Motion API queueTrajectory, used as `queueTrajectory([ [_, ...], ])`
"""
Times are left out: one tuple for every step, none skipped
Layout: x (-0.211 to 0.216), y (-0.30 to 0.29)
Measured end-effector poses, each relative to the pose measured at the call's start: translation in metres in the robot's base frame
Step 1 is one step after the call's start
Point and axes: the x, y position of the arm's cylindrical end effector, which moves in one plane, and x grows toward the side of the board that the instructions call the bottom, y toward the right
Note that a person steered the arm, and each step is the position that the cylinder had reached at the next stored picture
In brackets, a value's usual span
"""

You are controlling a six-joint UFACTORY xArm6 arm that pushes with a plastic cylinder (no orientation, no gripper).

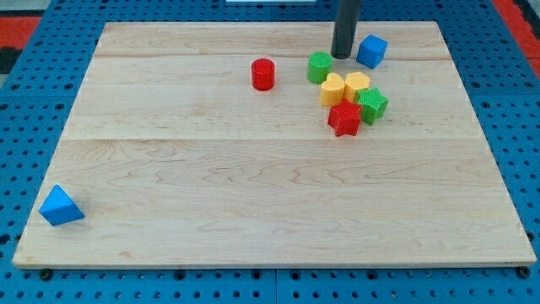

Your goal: Push red circle into the red star

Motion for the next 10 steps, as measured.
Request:
queueTrajectory([
  [-0.018,-0.019],
  [-0.022,-0.079],
  [-0.008,-0.122],
  [0.036,-0.121],
  [0.061,-0.118],
  [0.069,-0.142],
  [0.076,-0.168],
  [0.093,-0.124],
  [0.110,-0.091],
  [0.120,-0.065],
])
